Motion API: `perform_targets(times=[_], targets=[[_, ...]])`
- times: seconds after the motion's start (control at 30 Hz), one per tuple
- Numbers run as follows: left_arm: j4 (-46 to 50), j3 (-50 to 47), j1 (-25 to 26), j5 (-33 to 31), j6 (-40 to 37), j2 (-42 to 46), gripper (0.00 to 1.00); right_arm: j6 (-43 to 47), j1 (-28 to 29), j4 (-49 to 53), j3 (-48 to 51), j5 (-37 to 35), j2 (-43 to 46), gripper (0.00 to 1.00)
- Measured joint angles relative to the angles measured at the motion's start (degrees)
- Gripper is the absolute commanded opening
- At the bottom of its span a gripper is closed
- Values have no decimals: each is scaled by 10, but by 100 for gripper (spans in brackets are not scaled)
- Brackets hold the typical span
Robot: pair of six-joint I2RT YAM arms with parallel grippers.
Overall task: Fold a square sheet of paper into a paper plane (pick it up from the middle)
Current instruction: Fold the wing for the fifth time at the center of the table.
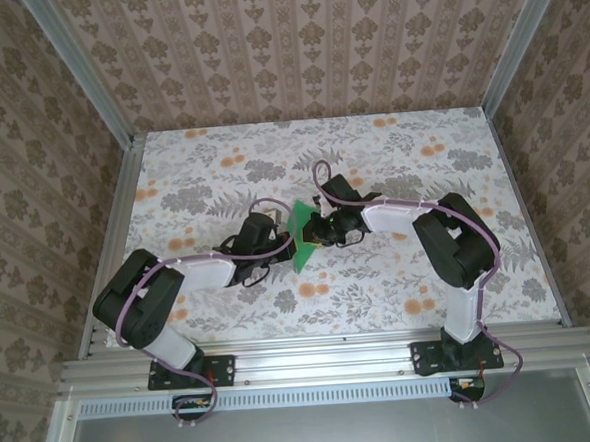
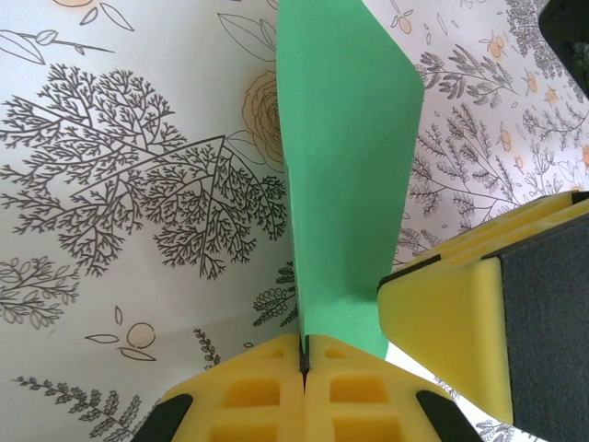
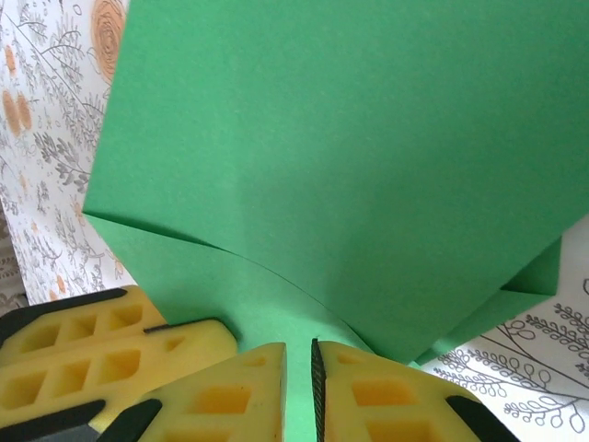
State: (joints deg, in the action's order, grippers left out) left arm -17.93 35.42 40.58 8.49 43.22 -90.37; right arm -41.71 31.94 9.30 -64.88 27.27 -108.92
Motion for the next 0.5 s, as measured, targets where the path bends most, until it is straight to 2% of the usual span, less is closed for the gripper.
perform_targets(times=[0.33,0.5], targets=[[6,4,1,1,-6,0,1,0,0,3,0,-1,-36,17],[6,4,2,2,-13,0,11,0,0,2,0,-1,-36,17]])
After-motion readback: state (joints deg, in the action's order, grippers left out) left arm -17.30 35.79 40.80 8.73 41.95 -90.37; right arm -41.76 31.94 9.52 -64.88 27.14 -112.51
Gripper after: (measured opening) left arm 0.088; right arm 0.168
